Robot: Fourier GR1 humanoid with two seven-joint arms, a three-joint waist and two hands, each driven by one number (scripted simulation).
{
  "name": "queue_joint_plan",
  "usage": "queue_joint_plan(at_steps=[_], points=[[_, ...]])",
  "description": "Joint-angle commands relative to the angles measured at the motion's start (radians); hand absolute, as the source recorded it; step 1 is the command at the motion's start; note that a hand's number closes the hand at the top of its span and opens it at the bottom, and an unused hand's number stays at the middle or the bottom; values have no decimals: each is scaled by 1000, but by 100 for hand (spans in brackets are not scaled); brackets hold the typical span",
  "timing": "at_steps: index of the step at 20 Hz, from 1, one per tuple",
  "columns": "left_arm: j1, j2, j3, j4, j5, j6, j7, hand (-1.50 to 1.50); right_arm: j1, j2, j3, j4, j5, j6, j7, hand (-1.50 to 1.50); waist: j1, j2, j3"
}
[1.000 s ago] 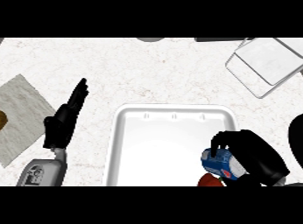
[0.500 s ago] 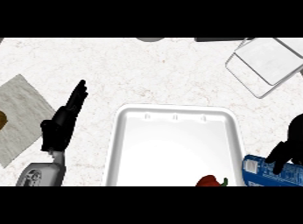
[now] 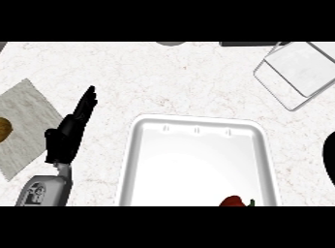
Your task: Pick the can from the tray and place it in the tiered shelf
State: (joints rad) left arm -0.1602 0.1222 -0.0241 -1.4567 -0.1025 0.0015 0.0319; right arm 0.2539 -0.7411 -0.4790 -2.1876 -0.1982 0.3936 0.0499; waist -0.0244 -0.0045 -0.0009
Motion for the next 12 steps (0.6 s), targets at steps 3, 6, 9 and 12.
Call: queue_joint_plan(at_steps=[3,6,9,12], points=[[48,1,-13,-17,-7,-19,-47,0,-116,-42,-169,-5,-130,-34,187,150,20,2,0],[-55,-36,-18,45,-27,14,-5,0,-187,-45,-168,2,-86,-91,229,150,21,5,0],[-35,-42,-38,-6,-31,8,23,0,-318,-174,-185,115,-105,-96,299,150,33,5,0],[-42,-49,-39,67,-56,17,-32,0,-424,-230,-150,222,-129,-98,339,150,33,7,0]])
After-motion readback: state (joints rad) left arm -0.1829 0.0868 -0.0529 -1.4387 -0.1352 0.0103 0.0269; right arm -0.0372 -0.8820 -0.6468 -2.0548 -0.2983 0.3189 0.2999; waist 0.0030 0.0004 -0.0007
